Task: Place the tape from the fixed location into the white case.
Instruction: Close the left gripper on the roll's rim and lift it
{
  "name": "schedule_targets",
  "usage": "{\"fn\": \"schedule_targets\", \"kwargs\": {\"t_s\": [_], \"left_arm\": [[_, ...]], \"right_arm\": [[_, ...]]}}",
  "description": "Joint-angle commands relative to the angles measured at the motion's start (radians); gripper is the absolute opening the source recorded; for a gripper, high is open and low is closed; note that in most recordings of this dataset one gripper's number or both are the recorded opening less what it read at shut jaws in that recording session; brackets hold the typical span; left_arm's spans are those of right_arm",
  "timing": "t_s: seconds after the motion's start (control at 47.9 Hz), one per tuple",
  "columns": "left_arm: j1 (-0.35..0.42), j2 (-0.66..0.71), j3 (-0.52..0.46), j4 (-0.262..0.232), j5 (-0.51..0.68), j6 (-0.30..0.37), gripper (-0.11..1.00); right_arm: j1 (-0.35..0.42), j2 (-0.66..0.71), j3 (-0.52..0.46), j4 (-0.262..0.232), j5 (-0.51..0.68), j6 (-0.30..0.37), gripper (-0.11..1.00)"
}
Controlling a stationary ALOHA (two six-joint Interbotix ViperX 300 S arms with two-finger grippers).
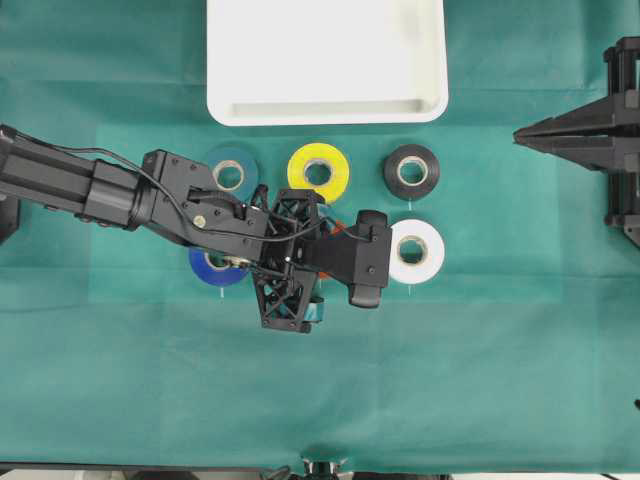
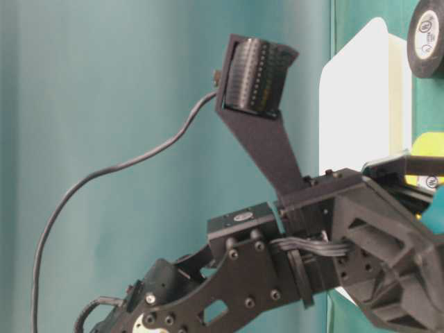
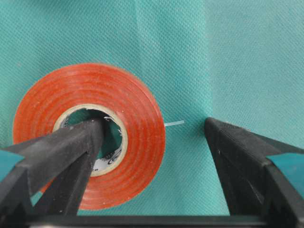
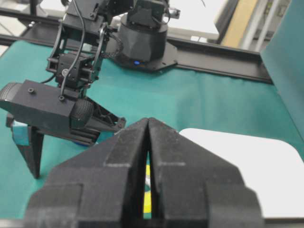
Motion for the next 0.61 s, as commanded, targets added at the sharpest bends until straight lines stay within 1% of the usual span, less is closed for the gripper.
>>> {"fn": "schedule_targets", "kwargs": {"t_s": [0.0,0.125,0.23,0.313,0.439,0.501,0.522,0.585], "left_arm": [[0.011,-0.018,-0.005,0.002,0.005,-0.003,0.99],[0.011,-0.023,-0.008,0.002,0.006,-0.005,0.97],[0.014,-0.035,-0.008,0.002,0.006,-0.005,0.89],[0.014,-0.044,-0.009,0.002,0.006,-0.003,0.75],[0.014,-0.051,-0.009,0.002,0.006,0.002,0.42],[0.012,-0.052,-0.009,0.003,0.006,0.003,0.28],[0.012,-0.054,-0.009,0.002,0.006,0.005,0.25],[0.011,-0.055,-0.009,0.002,0.006,0.008,0.25]], "right_arm": [[-0.002,0.008,-0.028,0.0,-0.005,0.002,0.0],[0.0,0.011,-0.028,0.0,-0.005,0.002,0.0],[0.0,0.015,-0.028,0.0,-0.005,0.002,0.0],[0.0,0.017,-0.028,0.0,-0.005,0.003,0.0],[-0.002,0.017,-0.028,0.0,-0.005,0.003,0.0],[0.0,0.017,-0.026,0.0,-0.005,0.003,0.0],[-0.002,0.017,-0.028,0.0,-0.005,0.003,0.0],[-0.002,0.017,-0.028,0.0,-0.005,0.003,0.0]]}}
